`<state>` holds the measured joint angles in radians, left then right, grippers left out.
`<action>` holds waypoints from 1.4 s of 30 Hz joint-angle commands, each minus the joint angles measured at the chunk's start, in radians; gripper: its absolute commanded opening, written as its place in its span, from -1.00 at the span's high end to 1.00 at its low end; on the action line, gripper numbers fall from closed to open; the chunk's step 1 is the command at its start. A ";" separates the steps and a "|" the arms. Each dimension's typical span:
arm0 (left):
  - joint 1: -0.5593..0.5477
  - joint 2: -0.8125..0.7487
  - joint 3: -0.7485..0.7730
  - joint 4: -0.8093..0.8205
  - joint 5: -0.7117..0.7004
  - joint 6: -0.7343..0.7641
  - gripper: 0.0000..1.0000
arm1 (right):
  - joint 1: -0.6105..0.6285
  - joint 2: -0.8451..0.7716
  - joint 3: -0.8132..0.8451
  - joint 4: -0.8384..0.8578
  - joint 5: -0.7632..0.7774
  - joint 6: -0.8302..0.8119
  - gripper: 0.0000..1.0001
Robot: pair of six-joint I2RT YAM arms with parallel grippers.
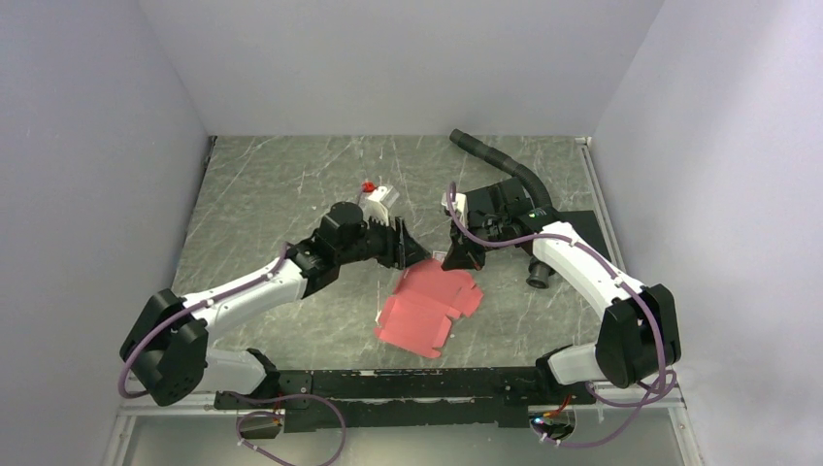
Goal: Fold the paper box
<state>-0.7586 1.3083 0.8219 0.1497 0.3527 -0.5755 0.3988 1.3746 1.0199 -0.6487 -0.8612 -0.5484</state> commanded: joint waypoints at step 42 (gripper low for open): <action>0.279 -0.016 -0.040 0.060 0.573 0.101 0.07 | 0.006 -0.015 0.028 -0.052 -0.231 -0.134 1.00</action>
<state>-0.4599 1.2671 0.7483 0.1658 0.8650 -0.5045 0.4026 1.3746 1.0199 -0.6956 -1.0370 -0.6479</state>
